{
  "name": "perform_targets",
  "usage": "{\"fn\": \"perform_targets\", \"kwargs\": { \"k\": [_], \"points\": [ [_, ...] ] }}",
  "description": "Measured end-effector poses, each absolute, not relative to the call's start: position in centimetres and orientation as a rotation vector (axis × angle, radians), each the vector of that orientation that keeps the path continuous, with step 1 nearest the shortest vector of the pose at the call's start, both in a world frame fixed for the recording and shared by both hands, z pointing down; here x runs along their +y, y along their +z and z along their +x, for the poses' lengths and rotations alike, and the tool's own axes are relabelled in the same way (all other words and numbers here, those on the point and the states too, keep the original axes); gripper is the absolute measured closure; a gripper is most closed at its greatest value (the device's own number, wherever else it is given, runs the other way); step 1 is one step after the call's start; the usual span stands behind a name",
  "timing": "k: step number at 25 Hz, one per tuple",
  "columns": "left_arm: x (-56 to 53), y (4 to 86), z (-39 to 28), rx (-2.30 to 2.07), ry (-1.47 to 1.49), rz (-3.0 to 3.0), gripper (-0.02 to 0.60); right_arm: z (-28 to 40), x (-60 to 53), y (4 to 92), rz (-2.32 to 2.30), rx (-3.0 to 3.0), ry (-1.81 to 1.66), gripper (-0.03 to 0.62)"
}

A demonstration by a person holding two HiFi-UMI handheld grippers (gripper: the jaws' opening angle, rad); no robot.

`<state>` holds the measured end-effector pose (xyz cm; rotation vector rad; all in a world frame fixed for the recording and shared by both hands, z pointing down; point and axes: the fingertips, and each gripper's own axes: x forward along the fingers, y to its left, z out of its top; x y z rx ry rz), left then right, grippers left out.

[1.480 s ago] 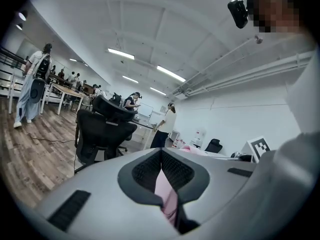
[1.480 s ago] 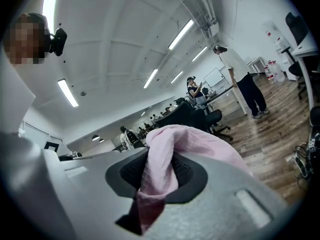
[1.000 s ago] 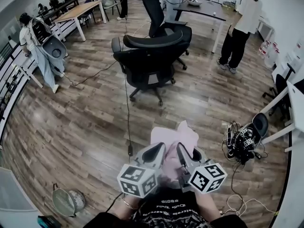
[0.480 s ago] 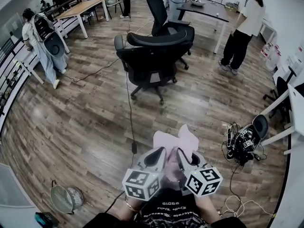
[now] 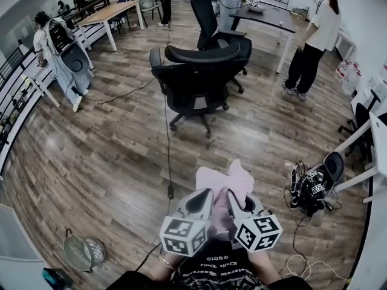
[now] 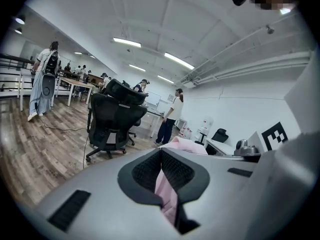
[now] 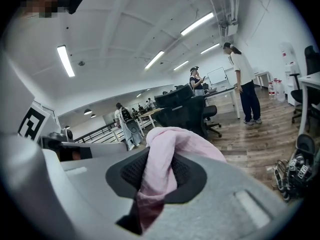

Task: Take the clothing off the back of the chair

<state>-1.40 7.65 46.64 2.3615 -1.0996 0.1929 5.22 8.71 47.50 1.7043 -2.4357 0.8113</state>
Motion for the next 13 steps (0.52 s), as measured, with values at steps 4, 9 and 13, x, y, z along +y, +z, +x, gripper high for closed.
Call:
{"fn": "perform_targets", "kwargs": {
  "k": [4,9,13],
  "points": [
    [7.4,46.7,-1.1,-1.112,0.197,2.362,0.572,5.6,8.5,47.5,1.697,-2.447,0.816,0.525],
    [7.0,46.8,-1.3,-1.126,0.206,2.357,0.572,5.7,7.9,47.4,1.689,-2.453,0.816,0.525],
    [6.4,46.9,-1.6,-1.137,0.205,2.345,0.572,5.4,7.6,47.4,1.674,-2.455,0.812,0.525]
  ]
}}
